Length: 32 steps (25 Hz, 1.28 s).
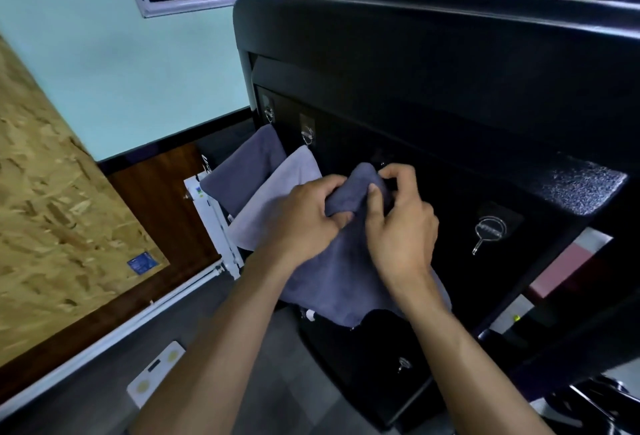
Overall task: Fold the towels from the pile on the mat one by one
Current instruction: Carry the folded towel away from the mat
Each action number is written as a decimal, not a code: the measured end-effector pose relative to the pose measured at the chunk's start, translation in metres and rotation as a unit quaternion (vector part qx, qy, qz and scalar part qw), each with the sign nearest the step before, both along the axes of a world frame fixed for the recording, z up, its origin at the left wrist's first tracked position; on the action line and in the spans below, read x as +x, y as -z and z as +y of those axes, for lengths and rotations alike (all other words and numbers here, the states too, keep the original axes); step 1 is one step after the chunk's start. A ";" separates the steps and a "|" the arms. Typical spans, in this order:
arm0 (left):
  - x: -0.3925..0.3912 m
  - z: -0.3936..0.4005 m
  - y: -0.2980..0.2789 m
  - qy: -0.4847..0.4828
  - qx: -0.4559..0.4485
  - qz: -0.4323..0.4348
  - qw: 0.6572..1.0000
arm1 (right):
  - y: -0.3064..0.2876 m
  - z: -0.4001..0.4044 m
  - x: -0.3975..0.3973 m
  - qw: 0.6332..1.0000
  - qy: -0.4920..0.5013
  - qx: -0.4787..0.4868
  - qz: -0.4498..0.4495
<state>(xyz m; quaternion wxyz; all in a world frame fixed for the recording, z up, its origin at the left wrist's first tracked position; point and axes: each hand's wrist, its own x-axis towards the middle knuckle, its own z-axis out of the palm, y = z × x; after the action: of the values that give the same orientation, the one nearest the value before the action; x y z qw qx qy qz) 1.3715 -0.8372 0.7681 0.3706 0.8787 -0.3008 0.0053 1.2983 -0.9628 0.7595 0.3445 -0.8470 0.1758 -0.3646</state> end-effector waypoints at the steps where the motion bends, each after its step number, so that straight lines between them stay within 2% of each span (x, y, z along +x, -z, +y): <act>1: 0.002 -0.002 0.001 -0.001 0.019 -0.010 1.000 | 0.006 0.000 -0.001 0.999 0.020 -0.047 -0.006; 4: 0.001 -0.006 0.014 0.011 0.042 -0.011 0.999 | 0.029 0.000 0.001 0.990 0.051 -0.121 -0.050; 7: 0.000 -0.007 0.030 0.057 0.028 0.046 0.997 | 0.047 -0.001 -0.002 0.991 0.051 -0.108 -0.052; 10: 0.011 -0.009 0.027 0.074 0.038 0.048 0.995 | 0.048 -0.002 -0.002 0.995 0.057 -0.075 -0.030; 14: -0.004 -0.031 0.013 -0.010 -0.097 0.028 0.995 | 0.046 0.000 -0.003 0.997 0.049 -0.055 -0.010; 16: -0.009 -0.038 0.015 -0.038 -0.111 -0.011 0.993 | 0.046 0.000 -0.004 0.998 0.045 -0.038 0.004; 18: -0.007 -0.036 0.013 -0.026 -0.096 -0.033 0.995 | 0.043 -0.001 -0.005 0.997 0.054 -0.047 0.021; 21: -0.010 -0.039 0.003 -0.037 0.019 -0.106 0.994 | 0.035 0.004 -0.014 0.991 0.070 -0.115 -0.020; 24: -0.017 -0.047 -0.002 -0.063 0.066 -0.148 0.985 | 0.026 0.005 -0.018 0.982 0.005 -0.176 -0.071; 27: -0.018 -0.045 0.001 -0.055 0.035 -0.125 0.990 | 0.017 -0.002 -0.011 0.979 -0.091 -0.181 -0.031; 30: -0.008 -0.031 0.021 -0.028 -0.065 -0.001 0.997 | 0.018 -0.007 -0.004 0.969 -0.170 -0.177 0.027; 32: 0.000 -0.013 0.049 -0.022 -0.075 0.038 0.996 | 0.019 -0.010 -0.001 0.970 -0.169 -0.168 0.053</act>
<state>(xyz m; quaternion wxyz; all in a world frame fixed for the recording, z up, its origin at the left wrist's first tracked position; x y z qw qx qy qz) 1.3716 -0.8507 0.7192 0.4468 0.8542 -0.2660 0.0022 1.2973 -0.9728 0.7409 0.2442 -0.9282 -0.0160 -0.2804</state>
